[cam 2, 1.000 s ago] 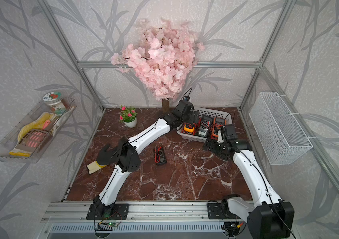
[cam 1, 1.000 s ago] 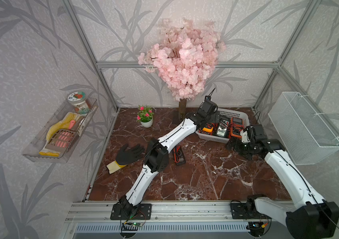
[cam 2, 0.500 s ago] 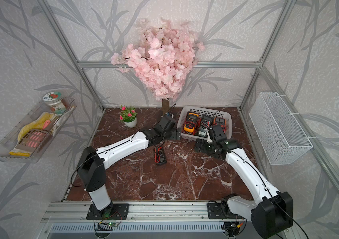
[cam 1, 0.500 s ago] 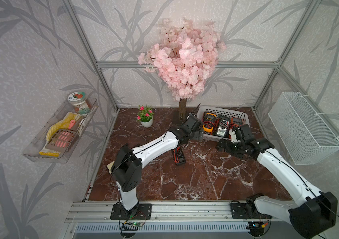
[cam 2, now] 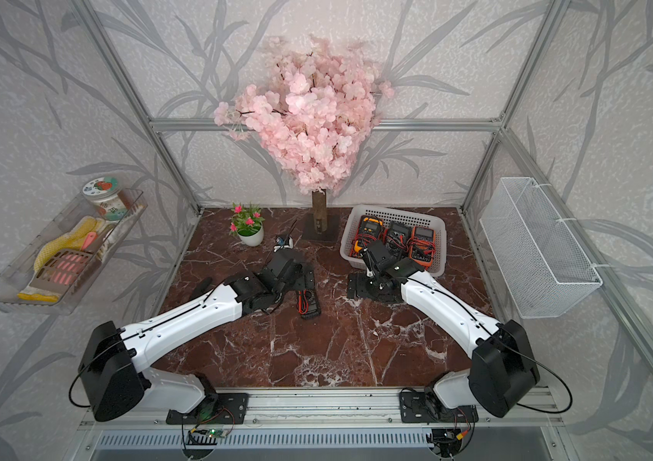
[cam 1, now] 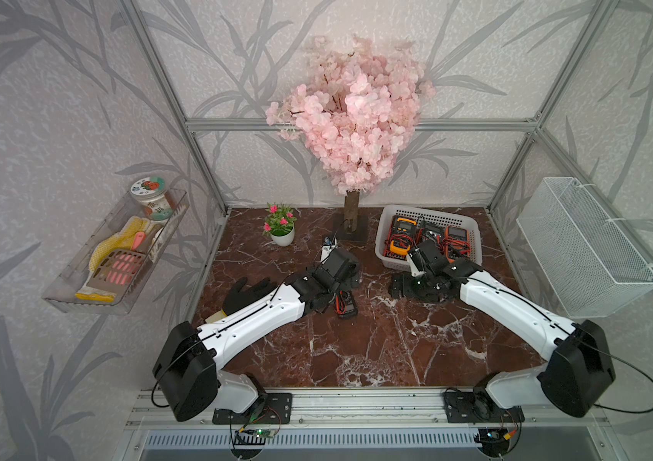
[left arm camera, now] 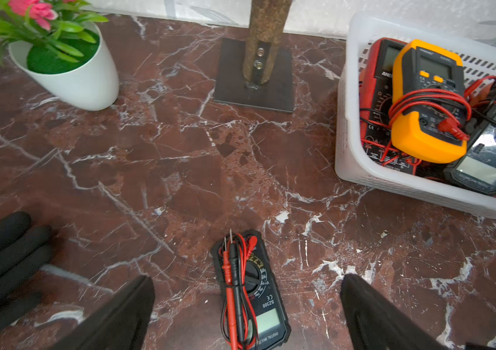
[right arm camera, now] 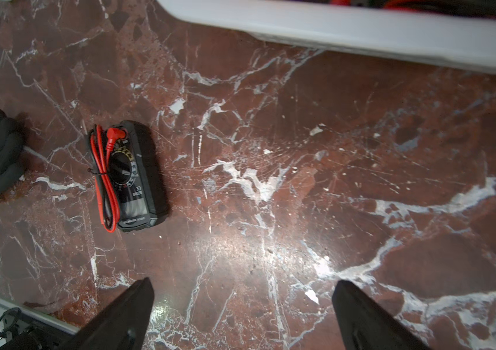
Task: Put the multimeter into the basket
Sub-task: Place the multimeter in the basket, then pick up the multimeter from the center of the board.
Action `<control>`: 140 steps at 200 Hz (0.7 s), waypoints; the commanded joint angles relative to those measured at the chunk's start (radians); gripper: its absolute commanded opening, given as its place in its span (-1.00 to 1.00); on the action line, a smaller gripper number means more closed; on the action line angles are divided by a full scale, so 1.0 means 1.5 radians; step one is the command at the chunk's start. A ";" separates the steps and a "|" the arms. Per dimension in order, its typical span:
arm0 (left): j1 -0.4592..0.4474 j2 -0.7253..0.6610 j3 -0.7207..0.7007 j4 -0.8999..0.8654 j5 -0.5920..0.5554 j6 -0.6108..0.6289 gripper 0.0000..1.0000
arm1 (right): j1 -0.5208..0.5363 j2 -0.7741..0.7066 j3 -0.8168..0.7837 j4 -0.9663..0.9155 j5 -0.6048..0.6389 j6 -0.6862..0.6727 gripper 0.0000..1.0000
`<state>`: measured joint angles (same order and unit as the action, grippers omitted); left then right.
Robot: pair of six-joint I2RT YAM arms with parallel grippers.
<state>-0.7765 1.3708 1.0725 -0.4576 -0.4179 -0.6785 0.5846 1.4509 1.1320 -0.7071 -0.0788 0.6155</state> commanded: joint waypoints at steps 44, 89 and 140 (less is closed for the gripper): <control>0.050 -0.108 -0.055 -0.108 -0.052 -0.090 1.00 | 0.052 0.107 0.109 -0.013 0.001 -0.032 0.95; 0.111 -0.138 -0.067 -0.175 -0.017 -0.130 1.00 | 0.067 0.164 0.174 -0.036 0.001 -0.050 0.95; 0.199 -0.160 -0.099 -0.188 0.047 -0.090 1.00 | 0.105 0.235 0.227 -0.033 0.022 -0.047 0.95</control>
<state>-0.5289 1.1610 0.9596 -0.7010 -0.3996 -0.8429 0.7052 1.7603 1.4414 -0.7364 -0.0772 0.5510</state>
